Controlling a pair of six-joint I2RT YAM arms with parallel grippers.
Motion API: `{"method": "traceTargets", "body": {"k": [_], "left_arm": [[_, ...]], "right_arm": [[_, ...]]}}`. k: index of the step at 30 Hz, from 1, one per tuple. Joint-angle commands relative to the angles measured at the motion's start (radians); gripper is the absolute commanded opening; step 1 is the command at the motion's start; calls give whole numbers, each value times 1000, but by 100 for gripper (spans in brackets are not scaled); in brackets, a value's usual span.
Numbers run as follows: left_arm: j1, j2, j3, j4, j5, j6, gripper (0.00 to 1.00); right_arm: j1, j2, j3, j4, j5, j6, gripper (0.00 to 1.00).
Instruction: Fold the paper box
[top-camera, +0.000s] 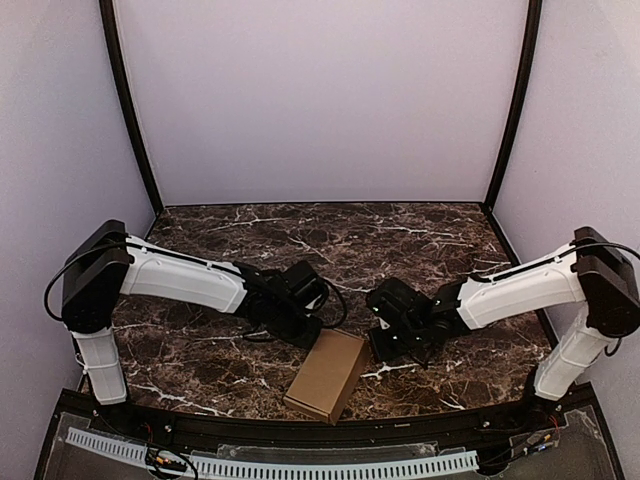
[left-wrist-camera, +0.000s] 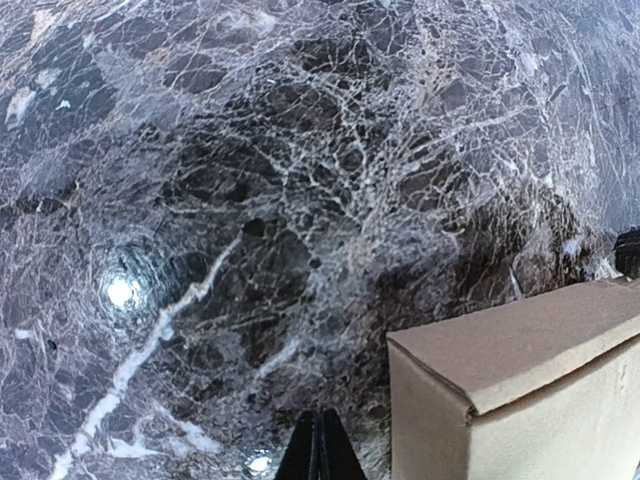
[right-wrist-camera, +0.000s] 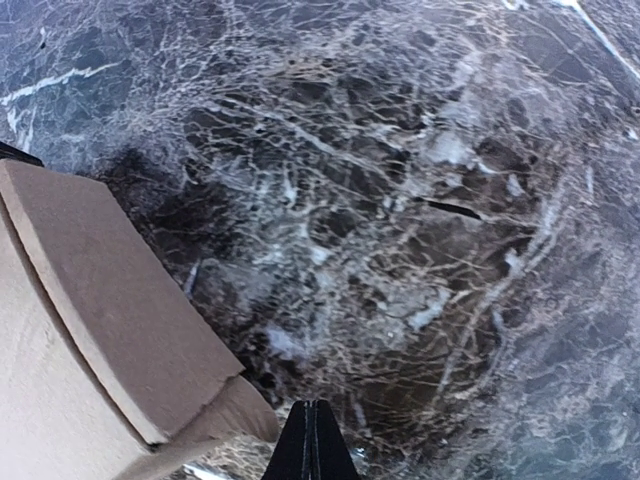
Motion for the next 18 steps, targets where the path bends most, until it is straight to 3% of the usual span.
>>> {"method": "traceTargets", "body": {"k": [1, 12, 18], "left_arm": [[1, 6, 18, 3, 37, -1, 0], [1, 6, -4, 39, 142, -30, 0], [1, -8, -28, 41, 121, -54, 0]], "right_arm": [[-5, 37, 35, 51, -42, 6, 0], [-2, 81, 42, 152, -142, 64, 0], [2, 89, 40, 163, -116, 93, 0]]}}
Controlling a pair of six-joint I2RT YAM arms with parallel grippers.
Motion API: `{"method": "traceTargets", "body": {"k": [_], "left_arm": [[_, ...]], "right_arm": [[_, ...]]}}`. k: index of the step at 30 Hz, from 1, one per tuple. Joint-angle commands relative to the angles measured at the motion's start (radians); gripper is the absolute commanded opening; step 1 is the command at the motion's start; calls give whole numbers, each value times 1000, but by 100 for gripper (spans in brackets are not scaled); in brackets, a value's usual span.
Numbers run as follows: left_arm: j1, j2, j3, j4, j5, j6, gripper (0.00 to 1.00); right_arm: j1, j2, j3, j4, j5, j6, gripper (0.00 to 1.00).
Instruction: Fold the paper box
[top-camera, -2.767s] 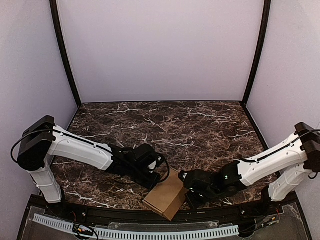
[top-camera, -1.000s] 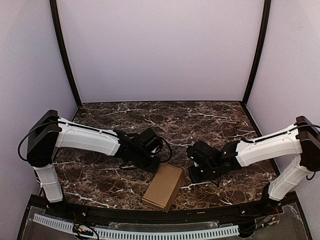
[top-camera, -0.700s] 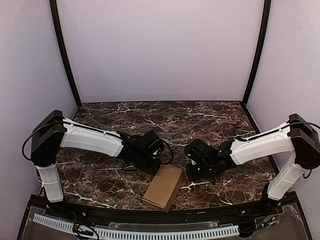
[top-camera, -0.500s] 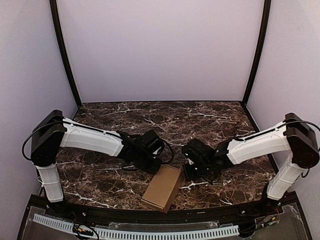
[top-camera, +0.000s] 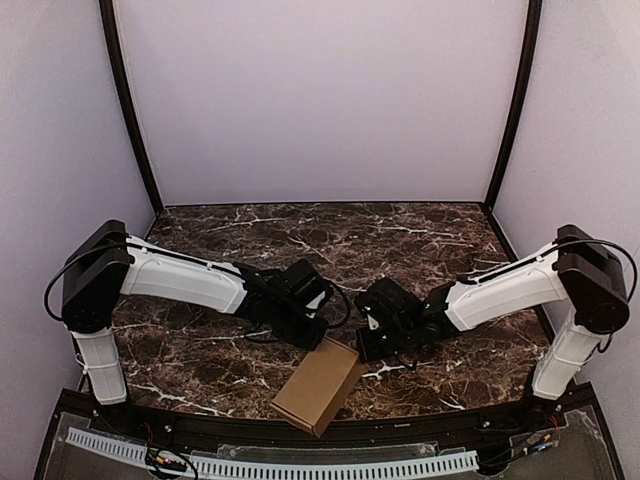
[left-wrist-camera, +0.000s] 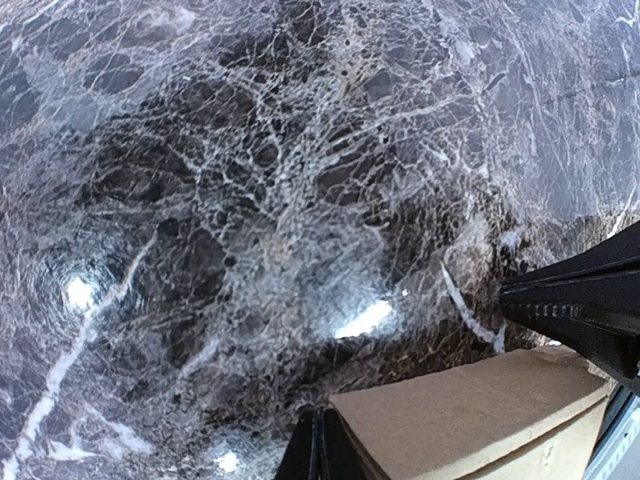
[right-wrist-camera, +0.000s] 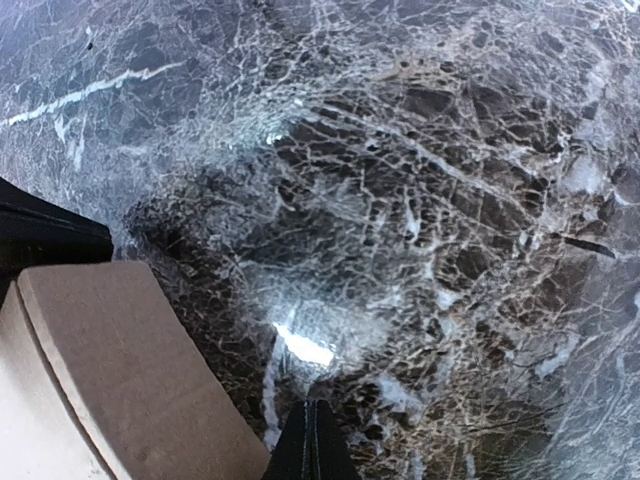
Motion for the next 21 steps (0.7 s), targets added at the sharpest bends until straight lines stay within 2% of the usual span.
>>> {"method": "traceTargets", "body": {"k": [1, 6, 10, 16, 21], "left_arm": [[0, -10, -27, -10, -16, -16, 0], [1, -54, -27, -82, -134, 0, 0], [1, -111, -47, -127, -168, -1, 1], [1, -208, -142, -160, -82, -36, 1], [-15, -263, -232, -167, 36, -53, 1]], "right_arm": [[2, -5, 12, 21, 20, 28, 0], [4, -94, -17, -40, 72, 4, 0], [21, -188, -57, -82, 98, -22, 0], [113, -299, -92, -144, 77, -83, 0], [213, -305, -109, -110, -33, -164, 0]]}}
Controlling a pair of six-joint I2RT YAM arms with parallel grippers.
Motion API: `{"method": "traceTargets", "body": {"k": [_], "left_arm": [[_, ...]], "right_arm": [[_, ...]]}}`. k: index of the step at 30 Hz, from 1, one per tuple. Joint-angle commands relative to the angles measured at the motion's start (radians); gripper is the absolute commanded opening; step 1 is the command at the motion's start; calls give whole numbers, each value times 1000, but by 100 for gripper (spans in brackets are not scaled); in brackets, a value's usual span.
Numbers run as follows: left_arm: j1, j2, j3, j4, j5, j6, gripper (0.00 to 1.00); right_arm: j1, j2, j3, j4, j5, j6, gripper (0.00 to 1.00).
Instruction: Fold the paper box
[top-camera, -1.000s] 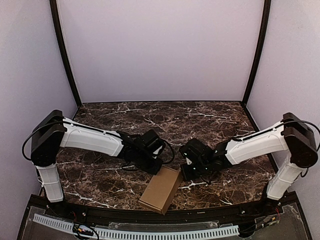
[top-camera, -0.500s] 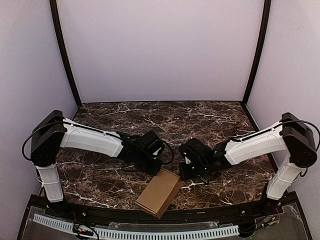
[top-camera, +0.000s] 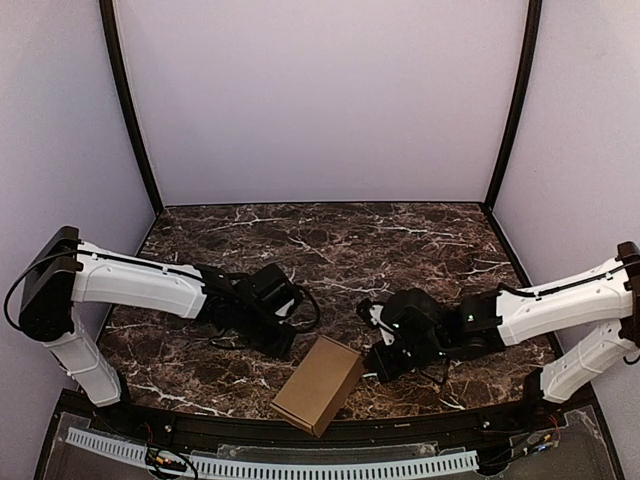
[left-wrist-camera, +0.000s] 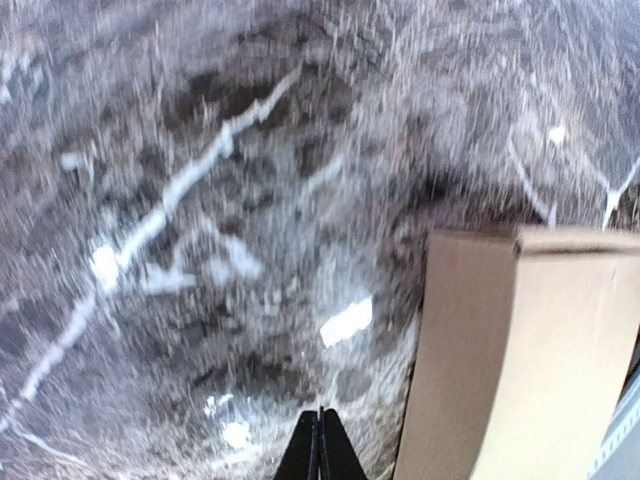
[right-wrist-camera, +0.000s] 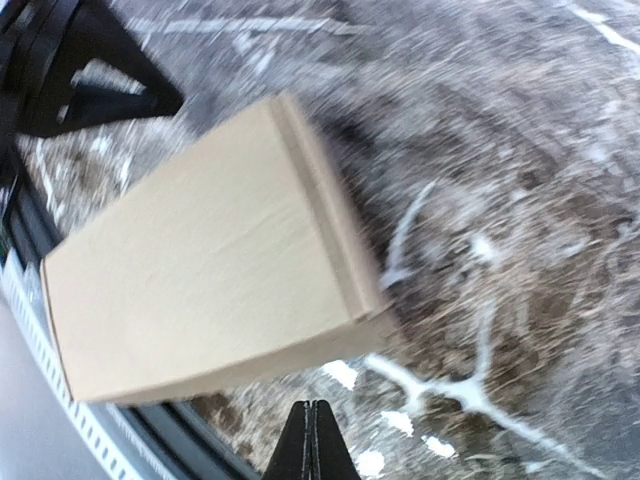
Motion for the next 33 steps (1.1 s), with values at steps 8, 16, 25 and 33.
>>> {"method": "traceTargets", "body": {"k": [8, 16, 25, 33], "left_arm": [[-43, -52, -105, -25, 157, -34, 1], [-43, -21, -55, 20, 167, 3, 1], [-27, 78, 7, 118, 212, 40, 0], [21, 139, 59, 172, 212, 21, 1]], "right_arm": [[151, 138, 15, 74, -134, -134, 0], [166, 265, 92, 153, -42, -73, 0], [87, 312, 135, 172, 61, 9, 0], [-81, 297, 118, 188, 95, 29, 0]]}}
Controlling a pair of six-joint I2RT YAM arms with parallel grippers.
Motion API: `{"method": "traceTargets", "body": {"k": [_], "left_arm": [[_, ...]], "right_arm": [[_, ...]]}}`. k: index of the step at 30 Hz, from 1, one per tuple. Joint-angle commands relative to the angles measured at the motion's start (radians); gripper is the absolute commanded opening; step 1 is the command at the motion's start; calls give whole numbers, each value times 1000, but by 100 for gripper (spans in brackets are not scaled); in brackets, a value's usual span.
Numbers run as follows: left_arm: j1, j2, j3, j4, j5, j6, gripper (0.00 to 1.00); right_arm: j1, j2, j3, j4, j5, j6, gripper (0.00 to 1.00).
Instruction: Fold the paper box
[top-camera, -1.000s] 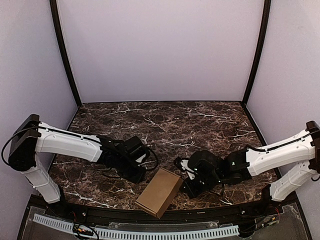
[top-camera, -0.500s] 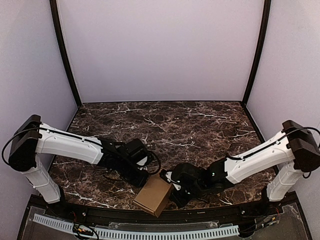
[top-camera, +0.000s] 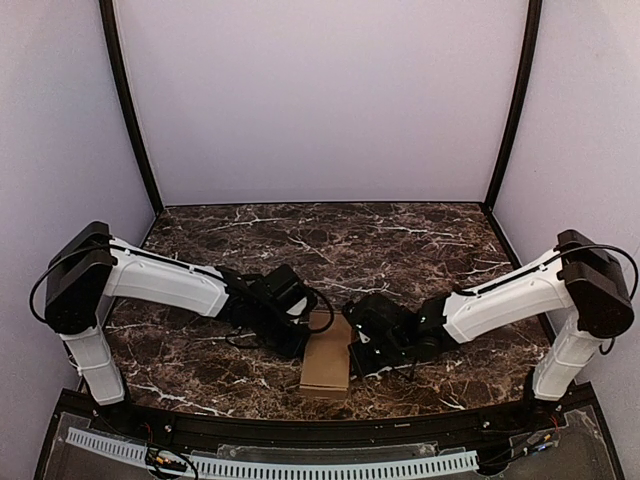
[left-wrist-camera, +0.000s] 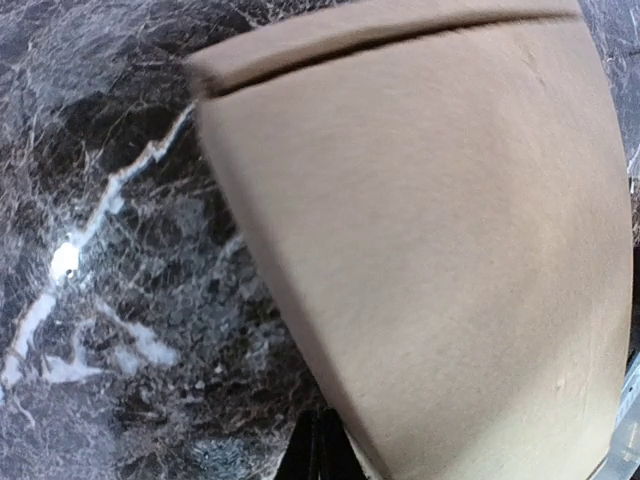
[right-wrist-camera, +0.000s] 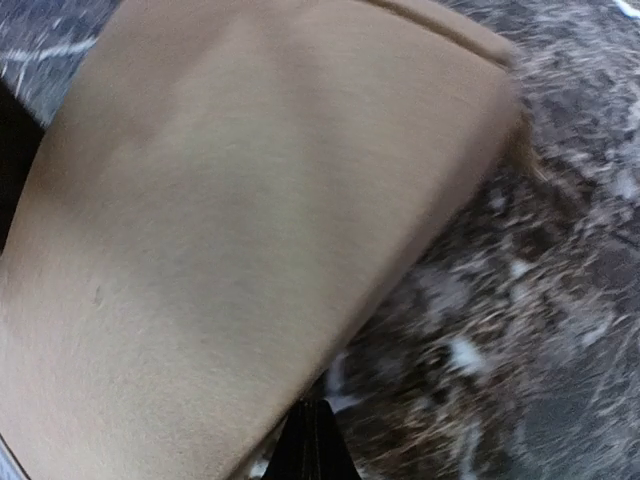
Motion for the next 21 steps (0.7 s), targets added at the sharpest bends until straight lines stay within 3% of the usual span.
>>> {"method": "traceTargets", "body": {"k": [1, 11, 21], "left_arm": [[11, 29, 38, 80, 60, -8, 0], [60, 5, 32, -52, -111, -41, 3], [55, -86, -60, -108, -45, -99, 4]], "right_arm": [[-91, -6, 17, 102, 53, 3, 0], [-144, -8, -3, 53, 30, -19, 0], [-100, -132, -81, -112, 54, 52, 0]]}}
